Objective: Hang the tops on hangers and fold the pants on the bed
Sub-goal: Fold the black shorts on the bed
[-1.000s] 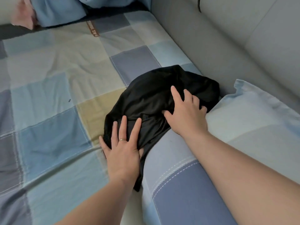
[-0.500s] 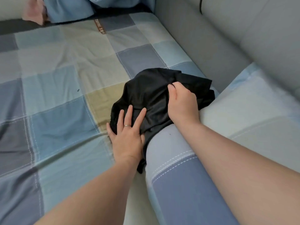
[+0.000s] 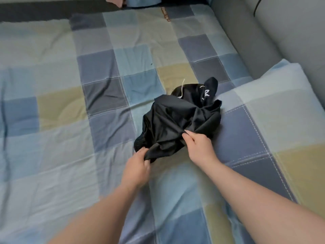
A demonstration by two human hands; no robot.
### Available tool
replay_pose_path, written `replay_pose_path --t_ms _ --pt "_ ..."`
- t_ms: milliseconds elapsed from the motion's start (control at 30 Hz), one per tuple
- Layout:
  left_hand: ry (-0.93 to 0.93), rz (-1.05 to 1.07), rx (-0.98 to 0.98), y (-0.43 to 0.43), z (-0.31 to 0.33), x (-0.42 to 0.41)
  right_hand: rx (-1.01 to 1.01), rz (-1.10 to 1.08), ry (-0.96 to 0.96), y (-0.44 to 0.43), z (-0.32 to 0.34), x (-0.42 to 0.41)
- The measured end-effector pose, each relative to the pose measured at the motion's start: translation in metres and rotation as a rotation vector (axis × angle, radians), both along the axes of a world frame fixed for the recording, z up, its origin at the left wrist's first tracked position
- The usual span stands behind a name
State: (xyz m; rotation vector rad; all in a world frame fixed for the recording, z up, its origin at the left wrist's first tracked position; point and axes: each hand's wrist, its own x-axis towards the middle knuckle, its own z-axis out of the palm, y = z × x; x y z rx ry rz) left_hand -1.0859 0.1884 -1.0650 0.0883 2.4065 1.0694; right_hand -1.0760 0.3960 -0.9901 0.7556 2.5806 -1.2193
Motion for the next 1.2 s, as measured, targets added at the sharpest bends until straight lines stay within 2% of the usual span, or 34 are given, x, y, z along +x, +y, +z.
replay_pose_path --t_ms 100,200,267,367,500,700,867,967,1200 --pt "-0.205 0.015 -0.157 -0.086 0.037 0.067 -0.035 -0.022 -0.207 -0.041 0.025 0.069" --pt "-0.391 -0.045 -0.218 -0.165 0.084 0.138 -0.102 -0.174 -0.306 -0.08 0.062 0.13" --pt "-0.47 -0.019 -0.253 -0.208 0.122 0.178 -0.125 -0.252 -0.347 -0.103 0.09 0.162" --pt "-0.489 0.035 -0.288 -0.248 0.173 0.211 -0.167 -0.286 -0.35 -0.13 0.133 0.193" --pt "-0.405 -0.023 -0.261 -0.258 0.225 0.209 -0.28 -0.32 -0.271 -0.156 0.174 0.219" --pt "-0.215 -0.173 -0.079 -0.212 0.283 0.183 -0.368 -0.33 -0.184 -0.173 0.217 0.233" --pt "-0.059 -0.253 0.097 -0.178 0.337 0.195 -0.353 -0.041 -0.217 -0.179 0.24 0.264" --pt "0.071 -0.291 0.204 -0.166 0.375 0.225 -0.268 0.122 -0.185 -0.181 0.253 0.297" --pt "0.185 -0.159 0.36 -0.16 0.473 0.31 -0.178 0.175 -0.088 -0.191 0.316 0.389"
